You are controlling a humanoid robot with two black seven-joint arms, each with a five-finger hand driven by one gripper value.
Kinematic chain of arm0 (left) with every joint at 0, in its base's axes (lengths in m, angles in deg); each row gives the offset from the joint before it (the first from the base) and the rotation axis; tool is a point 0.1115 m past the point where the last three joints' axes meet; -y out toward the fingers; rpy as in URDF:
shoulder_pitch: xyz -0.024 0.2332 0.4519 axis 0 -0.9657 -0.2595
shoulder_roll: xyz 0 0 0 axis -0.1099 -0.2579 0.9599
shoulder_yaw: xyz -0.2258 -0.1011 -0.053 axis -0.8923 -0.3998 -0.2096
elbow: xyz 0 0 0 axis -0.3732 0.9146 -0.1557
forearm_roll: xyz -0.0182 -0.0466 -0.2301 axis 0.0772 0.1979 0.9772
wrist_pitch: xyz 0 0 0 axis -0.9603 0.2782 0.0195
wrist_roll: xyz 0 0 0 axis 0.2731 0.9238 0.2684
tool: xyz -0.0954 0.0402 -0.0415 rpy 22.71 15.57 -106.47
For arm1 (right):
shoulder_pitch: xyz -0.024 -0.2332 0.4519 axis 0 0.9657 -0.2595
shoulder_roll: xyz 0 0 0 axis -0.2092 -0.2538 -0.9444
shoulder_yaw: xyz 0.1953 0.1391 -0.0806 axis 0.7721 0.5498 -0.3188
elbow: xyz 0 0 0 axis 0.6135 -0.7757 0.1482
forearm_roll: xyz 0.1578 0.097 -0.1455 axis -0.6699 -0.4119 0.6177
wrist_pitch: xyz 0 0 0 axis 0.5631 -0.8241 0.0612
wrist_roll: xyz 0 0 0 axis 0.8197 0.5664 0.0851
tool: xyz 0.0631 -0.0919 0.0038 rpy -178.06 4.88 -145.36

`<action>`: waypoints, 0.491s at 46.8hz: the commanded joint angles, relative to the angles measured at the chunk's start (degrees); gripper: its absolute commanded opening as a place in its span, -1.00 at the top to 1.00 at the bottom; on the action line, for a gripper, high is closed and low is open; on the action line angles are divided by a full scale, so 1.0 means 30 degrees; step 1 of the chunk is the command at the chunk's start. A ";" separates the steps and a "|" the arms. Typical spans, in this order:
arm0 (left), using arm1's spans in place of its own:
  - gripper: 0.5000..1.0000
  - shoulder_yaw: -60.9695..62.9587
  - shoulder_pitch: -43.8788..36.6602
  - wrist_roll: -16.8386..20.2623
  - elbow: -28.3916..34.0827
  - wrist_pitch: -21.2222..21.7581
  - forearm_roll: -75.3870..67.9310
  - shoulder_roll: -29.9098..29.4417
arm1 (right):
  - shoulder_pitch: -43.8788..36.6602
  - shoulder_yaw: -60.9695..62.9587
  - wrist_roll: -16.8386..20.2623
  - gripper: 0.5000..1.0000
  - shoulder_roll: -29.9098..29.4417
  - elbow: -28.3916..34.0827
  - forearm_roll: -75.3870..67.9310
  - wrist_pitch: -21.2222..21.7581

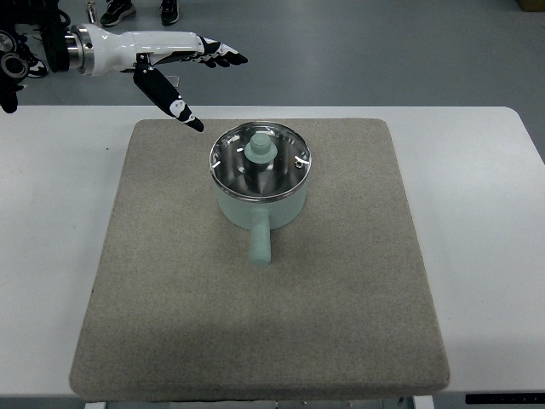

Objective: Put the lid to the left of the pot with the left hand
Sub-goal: 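Lower the left hand onto the lid's mint-green knob, fingers open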

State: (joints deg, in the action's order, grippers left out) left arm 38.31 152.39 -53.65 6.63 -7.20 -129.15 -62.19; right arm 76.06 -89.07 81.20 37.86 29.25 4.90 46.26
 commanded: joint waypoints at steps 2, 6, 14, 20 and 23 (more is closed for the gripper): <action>-0.98 0.1021 0.0685 0.0001 -0.0452 -0.0005 -0.1024 0.0097 | 0.0005 0.0000 0.0002 -0.69 0.0000 0.0000 0.0000 0.0000; -0.98 0.1578 0.1008 0.0001 -0.0921 -0.0005 -0.2196 0.0185 | 0.0005 0.0000 0.0002 -0.69 0.0000 0.0000 0.0000 0.0000; -0.98 0.1843 0.1155 0.0001 -0.2269 -0.0005 -0.3429 0.0243 | 0.0005 0.0000 0.0002 -0.69 0.0000 0.0000 0.0000 -0.0029; -0.97 0.2105 0.1564 -0.0029 -0.2417 -0.0005 -0.3896 0.1033 | 0.0005 0.0000 0.0002 -0.69 0.0000 0.0000 0.0000 0.0000; -0.97 0.2603 0.1770 -0.0058 -0.2358 -0.0005 -0.4715 0.1473 | 0.0005 0.0000 0.0002 -0.69 0.0000 0.0000 0.0000 0.0000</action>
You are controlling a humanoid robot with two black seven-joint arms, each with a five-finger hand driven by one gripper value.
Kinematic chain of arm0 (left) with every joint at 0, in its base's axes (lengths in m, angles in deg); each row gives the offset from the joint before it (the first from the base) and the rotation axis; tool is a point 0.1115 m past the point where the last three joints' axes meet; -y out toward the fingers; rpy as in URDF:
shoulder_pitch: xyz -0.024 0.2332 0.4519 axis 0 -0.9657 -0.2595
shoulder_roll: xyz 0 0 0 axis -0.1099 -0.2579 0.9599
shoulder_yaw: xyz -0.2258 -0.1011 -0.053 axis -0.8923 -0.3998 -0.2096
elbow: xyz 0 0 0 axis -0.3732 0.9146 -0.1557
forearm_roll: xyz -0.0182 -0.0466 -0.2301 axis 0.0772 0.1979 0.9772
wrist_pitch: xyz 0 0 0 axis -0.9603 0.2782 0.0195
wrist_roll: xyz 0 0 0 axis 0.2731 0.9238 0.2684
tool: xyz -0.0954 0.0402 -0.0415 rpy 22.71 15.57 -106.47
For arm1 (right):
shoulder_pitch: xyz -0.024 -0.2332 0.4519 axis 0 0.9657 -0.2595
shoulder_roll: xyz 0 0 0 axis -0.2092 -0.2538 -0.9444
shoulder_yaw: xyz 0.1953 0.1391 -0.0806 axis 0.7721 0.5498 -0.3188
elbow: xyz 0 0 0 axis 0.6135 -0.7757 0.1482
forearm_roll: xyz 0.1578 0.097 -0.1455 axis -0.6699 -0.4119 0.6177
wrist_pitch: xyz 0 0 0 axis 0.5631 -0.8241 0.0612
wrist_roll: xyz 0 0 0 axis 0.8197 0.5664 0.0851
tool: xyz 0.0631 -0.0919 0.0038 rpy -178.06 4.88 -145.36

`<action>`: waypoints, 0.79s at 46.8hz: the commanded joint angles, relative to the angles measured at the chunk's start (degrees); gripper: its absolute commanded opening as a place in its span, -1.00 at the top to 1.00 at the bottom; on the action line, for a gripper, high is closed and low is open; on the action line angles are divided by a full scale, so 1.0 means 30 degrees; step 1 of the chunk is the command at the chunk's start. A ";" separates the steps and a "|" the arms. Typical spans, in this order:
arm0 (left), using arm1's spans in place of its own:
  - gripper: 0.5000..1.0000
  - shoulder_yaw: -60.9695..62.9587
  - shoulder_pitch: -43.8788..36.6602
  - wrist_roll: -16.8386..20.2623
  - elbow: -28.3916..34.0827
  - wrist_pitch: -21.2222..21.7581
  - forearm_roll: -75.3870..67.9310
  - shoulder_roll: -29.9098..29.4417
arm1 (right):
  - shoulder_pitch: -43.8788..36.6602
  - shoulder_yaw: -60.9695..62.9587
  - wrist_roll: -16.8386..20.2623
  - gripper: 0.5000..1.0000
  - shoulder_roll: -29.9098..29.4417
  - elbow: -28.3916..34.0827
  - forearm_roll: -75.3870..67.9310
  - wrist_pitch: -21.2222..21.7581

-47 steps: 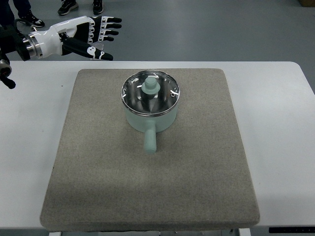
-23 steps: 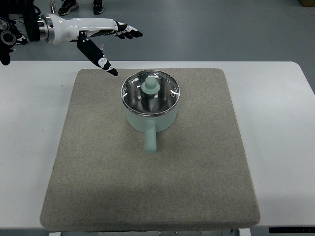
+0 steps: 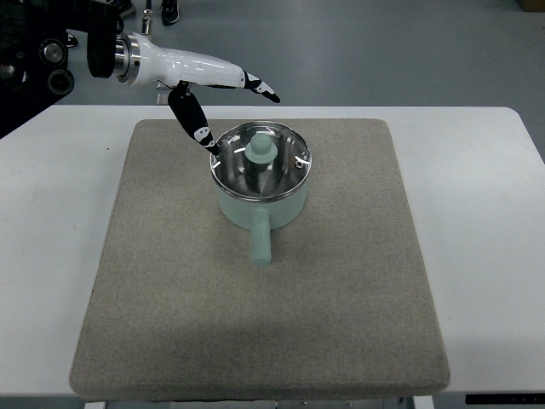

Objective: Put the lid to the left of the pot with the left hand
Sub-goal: 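Lower the left hand onto the lid's mint-green knob, fingers open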

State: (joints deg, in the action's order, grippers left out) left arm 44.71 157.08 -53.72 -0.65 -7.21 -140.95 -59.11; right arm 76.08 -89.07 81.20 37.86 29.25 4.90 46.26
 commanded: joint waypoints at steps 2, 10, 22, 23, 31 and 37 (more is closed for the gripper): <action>-0.96 0.0648 0.0320 -0.0036 0.0129 -0.0003 -0.1455 0.0649 | 0.0000 0.0000 0.0003 -0.69 0.0000 0.0000 0.0000 0.0002; -0.96 0.0678 0.0350 -0.0065 0.0539 -0.0003 -0.2923 0.1322 | 0.0000 0.0000 0.0003 -0.69 0.0000 0.0000 0.0000 0.0002; -0.93 0.0649 0.0379 -0.0123 0.0657 -0.0003 -0.4301 0.1704 | 0.0000 0.0000 0.0003 -0.69 0.0000 0.0000 0.0000 0.0002; -0.93 0.0678 0.0379 -0.0123 0.0657 -0.0003 -0.4301 0.1704 | 0.0000 0.0000 0.0003 -0.69 0.0000 0.0000 0.0000 0.0002; -0.89 0.0708 0.0379 -0.0094 0.0657 -0.0003 -0.4359 0.1675 | 0.0000 0.0000 0.0003 -0.69 0.0000 0.0000 0.0000 0.0002; -0.87 0.0708 0.0350 -0.0094 0.0657 -0.0003 -0.4359 0.1704 | 0.0000 0.0000 0.0003 -0.69 0.0000 0.0000 0.0000 0.0002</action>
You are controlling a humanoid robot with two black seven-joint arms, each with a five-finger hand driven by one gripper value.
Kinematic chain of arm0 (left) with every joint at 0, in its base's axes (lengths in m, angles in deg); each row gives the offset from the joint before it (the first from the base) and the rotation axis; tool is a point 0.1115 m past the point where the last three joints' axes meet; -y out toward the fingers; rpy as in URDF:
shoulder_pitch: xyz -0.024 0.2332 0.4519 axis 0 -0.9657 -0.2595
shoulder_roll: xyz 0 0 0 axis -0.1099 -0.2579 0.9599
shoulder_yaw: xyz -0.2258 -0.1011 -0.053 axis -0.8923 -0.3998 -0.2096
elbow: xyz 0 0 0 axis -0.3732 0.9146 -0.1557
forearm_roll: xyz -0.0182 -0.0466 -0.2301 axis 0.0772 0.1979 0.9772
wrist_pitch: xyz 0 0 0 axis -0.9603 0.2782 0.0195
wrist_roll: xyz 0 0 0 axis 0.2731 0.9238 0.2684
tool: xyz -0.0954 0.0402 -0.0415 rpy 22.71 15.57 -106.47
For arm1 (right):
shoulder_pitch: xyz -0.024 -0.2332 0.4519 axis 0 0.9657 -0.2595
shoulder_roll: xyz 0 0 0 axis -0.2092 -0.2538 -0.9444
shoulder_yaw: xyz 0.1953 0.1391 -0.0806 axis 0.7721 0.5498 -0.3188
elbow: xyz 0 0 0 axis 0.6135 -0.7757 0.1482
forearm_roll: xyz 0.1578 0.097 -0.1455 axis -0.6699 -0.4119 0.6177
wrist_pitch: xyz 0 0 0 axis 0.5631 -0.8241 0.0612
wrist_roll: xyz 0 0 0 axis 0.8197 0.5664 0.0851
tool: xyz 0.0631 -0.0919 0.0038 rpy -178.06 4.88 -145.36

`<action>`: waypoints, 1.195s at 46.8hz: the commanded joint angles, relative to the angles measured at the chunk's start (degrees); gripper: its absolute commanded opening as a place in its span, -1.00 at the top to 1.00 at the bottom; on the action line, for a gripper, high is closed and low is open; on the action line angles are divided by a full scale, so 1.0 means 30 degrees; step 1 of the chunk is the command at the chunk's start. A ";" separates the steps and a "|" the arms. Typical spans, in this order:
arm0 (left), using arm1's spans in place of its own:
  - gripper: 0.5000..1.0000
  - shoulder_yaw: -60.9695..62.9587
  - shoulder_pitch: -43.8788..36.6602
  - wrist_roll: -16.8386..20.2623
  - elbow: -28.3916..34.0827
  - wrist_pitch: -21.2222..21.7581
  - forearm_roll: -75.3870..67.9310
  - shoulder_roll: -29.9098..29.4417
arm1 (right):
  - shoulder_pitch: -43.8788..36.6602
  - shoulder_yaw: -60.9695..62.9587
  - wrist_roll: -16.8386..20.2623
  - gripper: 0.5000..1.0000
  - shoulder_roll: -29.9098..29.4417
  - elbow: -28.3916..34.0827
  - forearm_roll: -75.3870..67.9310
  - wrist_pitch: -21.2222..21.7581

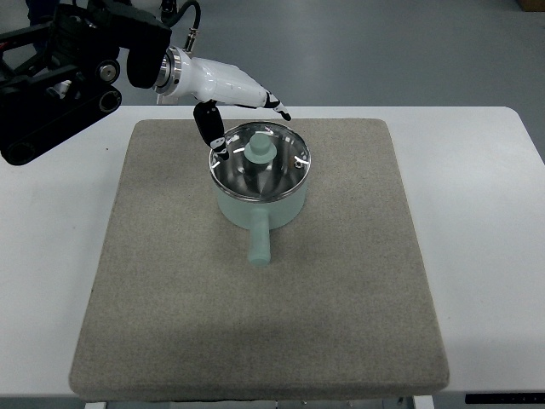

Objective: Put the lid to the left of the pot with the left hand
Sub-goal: 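Lower the left hand onto the lid's mint-green knob, fingers open, then close the left hand fingers around the mint-green lid knob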

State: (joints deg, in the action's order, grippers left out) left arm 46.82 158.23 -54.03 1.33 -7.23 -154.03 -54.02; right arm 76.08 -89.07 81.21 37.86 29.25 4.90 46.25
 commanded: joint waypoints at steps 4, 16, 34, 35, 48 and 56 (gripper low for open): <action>-0.84 0.0150 -0.0120 0.0010 -0.0032 0.0002 0.0001 0.0008 | 0.0001 0.0000 -0.0001 -0.69 0.0000 0.0000 0.0000 -0.0025; -0.58 0.0356 -0.0150 0.0010 -0.0032 0.0002 0.0001 -0.0021 | 0.0001 0.0000 -0.0001 -0.69 0.0000 0.0000 0.0000 0.0004; -0.46 0.0385 -0.0150 0.0010 -0.0119 0.0002 0.0030 0.0008 | 0.0001 0.0000 -0.0001 -0.69 0.0000 0.0000 0.0000 0.0004; -0.45 0.0385 -0.0121 0.0010 -0.0119 0.0002 0.0030 0.0008 | 0.0001 0.0000 -0.0001 -0.69 0.0000 0.0000 0.0000 0.0004; -0.31 0.0385 -0.0179 0.0010 -0.0149 0.0002 0.0030 0.0154 | 0.0001 0.0000 -0.0001 -0.69 0.0000 0.0000 0.0000 0.0004; -0.28 0.0385 -0.0208 0.0010 -0.0090 0.0002 0.0001 0.0154 | 0.0001 0.0000 -0.0001 -0.69 0.0000 0.0000 0.0000 0.0004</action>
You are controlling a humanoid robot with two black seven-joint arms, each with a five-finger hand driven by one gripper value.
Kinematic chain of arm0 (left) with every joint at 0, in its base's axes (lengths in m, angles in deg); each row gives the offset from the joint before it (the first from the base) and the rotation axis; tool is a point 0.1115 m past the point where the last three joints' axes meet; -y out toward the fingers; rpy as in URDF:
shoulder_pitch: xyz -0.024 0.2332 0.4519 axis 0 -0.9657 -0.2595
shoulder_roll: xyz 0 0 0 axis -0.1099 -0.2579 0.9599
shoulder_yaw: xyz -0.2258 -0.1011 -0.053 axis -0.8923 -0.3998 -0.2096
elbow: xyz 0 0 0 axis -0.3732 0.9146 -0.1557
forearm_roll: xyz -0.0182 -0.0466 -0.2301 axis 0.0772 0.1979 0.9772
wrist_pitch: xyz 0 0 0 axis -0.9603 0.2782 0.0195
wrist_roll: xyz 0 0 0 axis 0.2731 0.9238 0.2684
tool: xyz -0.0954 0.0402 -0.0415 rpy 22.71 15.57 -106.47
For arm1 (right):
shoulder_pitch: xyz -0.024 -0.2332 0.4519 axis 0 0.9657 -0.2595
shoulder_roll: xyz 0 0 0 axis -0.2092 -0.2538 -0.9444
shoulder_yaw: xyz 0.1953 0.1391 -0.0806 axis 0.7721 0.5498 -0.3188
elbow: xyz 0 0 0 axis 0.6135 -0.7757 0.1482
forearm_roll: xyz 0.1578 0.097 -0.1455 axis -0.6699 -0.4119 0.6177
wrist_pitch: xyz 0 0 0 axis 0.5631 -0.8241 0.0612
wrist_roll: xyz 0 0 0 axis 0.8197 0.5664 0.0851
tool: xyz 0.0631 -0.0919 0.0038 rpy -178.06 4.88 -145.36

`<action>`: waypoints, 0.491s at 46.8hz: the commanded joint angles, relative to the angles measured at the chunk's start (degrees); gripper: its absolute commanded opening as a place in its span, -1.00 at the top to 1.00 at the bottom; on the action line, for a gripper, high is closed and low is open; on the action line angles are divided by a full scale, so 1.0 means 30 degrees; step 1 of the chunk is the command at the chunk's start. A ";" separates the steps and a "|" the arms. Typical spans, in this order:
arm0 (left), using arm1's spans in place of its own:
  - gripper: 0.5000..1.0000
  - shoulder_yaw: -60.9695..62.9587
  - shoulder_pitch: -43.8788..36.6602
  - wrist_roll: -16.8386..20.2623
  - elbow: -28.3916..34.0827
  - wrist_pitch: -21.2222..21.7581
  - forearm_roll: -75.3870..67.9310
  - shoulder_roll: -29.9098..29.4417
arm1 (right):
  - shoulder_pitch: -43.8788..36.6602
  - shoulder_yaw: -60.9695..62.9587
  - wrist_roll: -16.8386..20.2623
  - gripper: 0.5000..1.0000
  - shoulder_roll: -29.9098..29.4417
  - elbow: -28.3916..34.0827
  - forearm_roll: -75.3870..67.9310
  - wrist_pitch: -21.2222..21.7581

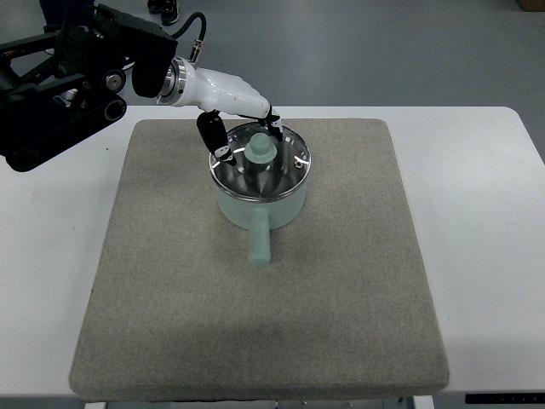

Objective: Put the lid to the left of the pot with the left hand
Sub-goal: 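Close the left hand fingers around the mint-green lid knob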

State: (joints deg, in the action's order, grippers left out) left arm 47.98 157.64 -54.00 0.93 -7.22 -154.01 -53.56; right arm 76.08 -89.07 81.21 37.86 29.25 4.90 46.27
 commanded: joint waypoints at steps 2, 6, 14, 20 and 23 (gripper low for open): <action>-0.28 -0.0001 -0.0038 -0.0001 0.0043 0.0000 -0.0008 0.0001 | 0.0001 0.0000 -0.0001 -0.69 0.0000 0.0000 0.0000 -0.0001; -0.26 0.0057 -0.0039 -0.0001 0.0072 0.0000 -0.0008 0.0030 | 0.0001 0.0000 -0.0001 -0.69 0.0000 0.0000 0.0000 -0.0001; 0.04 0.0116 0.0049 -0.0030 0.0072 0.0000 -0.0067 0.0147 | 0.0001 0.0000 -0.0001 -0.69 0.0000 0.0000 0.0000 -0.0001; 0.15 0.0116 0.0020 -0.0030 0.0101 0.0000 -0.0301 0.0147 | 0.0001 0.0000 -0.0001 -0.69 0.0000 0.0000 0.0000 -0.0001; 0.15 0.0116 0.0020 -0.0030 0.0101 0.0000 -0.0301 0.0147 | 0.0001 0.0000 -0.0001 -0.69 0.0000 0.0000 0.0000 -0.0001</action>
State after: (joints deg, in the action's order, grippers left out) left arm 48.35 157.79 -54.08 1.22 -7.19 -154.81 -53.11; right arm 76.08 -89.07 81.21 37.86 29.25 4.90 46.27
